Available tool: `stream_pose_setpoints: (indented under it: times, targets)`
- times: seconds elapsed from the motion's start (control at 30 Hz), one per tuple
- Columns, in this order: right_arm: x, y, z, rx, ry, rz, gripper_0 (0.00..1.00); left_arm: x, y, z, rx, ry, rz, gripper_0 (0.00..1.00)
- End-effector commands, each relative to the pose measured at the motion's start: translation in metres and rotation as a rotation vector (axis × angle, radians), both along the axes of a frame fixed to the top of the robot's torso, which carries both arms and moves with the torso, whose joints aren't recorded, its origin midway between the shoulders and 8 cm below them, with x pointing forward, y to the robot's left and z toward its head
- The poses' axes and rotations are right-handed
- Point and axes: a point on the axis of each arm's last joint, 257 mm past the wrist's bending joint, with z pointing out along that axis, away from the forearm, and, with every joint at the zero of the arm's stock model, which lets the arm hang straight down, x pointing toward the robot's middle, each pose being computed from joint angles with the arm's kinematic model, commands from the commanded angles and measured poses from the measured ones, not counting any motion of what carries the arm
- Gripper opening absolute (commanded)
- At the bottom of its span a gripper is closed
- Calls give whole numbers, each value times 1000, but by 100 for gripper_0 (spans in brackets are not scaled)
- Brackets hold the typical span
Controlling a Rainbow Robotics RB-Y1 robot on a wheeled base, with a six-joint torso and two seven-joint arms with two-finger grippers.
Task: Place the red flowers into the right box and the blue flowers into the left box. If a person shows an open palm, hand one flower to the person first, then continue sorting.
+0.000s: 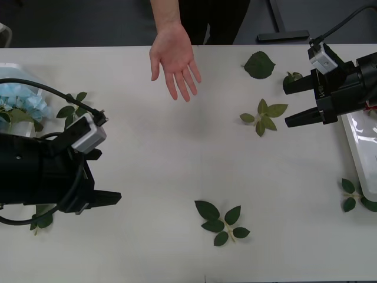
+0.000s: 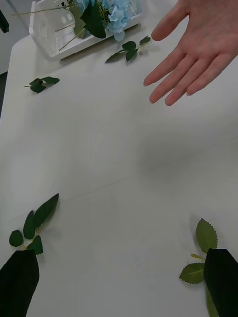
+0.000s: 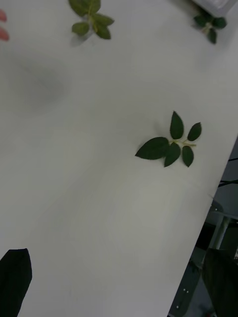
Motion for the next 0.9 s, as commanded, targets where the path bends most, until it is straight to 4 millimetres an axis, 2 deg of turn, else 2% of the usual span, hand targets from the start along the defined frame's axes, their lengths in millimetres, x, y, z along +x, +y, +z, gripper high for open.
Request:
stream_pose_setpoints:
  times: [0.03,0.23,0.47,0.67,0.9]
  targets:
    - [1,-10,15,-7,-19,-19,97,-3,12,8,-106,-85,-148,100]
    - [1,-10,15,-7,-19,-19,97,-3,29,3,-314,-144,-297,100]
    - [1,-10,16,-5,-21,-21,97,-12,27,-2,-478,18,-186,100]
    - [2,-10,16,-6,-22,-22,97,-4,31,-3,-498,69,-116,100]
    - [2,-10,16,-5,-23,-23,97,12,43,12,-508,71,-148,100]
